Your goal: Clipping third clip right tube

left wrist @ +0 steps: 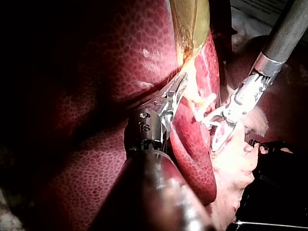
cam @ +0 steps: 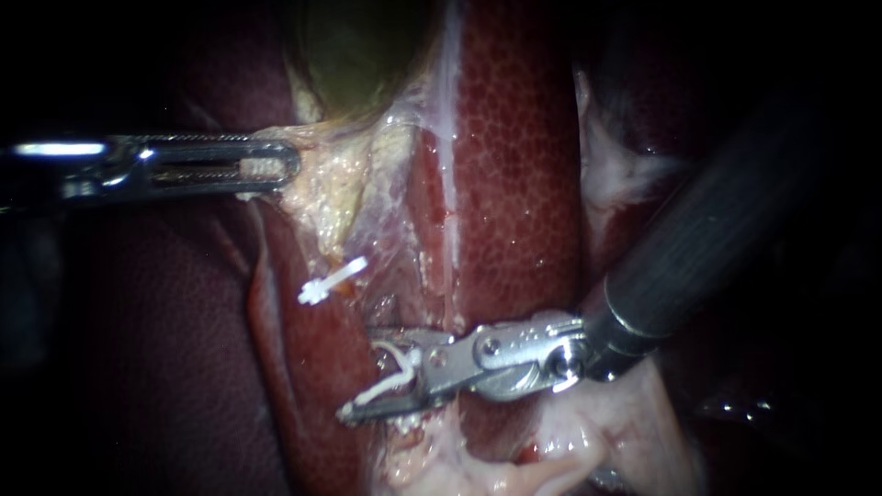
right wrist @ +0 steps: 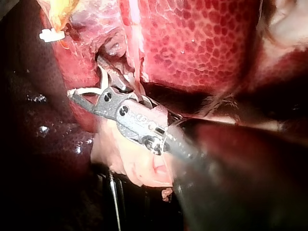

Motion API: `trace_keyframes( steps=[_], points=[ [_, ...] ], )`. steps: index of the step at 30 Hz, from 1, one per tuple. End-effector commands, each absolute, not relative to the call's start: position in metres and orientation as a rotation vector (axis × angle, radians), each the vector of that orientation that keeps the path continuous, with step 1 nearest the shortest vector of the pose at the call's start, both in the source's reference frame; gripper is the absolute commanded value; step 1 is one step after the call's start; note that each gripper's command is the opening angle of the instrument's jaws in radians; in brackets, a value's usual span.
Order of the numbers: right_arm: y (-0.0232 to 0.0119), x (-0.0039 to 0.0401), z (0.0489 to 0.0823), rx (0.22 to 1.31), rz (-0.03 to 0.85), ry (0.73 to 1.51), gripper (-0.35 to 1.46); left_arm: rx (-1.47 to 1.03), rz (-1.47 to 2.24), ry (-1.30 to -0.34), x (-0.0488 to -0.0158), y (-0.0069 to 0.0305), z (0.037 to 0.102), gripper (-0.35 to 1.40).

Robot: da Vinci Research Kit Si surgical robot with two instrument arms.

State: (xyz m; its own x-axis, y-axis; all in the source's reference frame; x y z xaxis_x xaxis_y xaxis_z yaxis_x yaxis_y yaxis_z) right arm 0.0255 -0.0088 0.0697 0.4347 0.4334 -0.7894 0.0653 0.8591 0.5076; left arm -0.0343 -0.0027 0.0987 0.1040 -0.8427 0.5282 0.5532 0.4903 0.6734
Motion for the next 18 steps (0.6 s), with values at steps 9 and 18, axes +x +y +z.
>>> trace_keyframes(
  steps=[9,18],
  points=[
    [-0.0076,0.023,0.0681,0.52,0.248,1.111,0.6,0.345,-1.056,-1.029,-0.0338,-0.0027,0.0987,-0.18],
    [-0.0056,0.0185,0.0655,0.497,0.274,1.103,0.6,0.347,-1.054,-1.029,-0.0333,-0.0027,0.0987,-0.18]
  ],
)
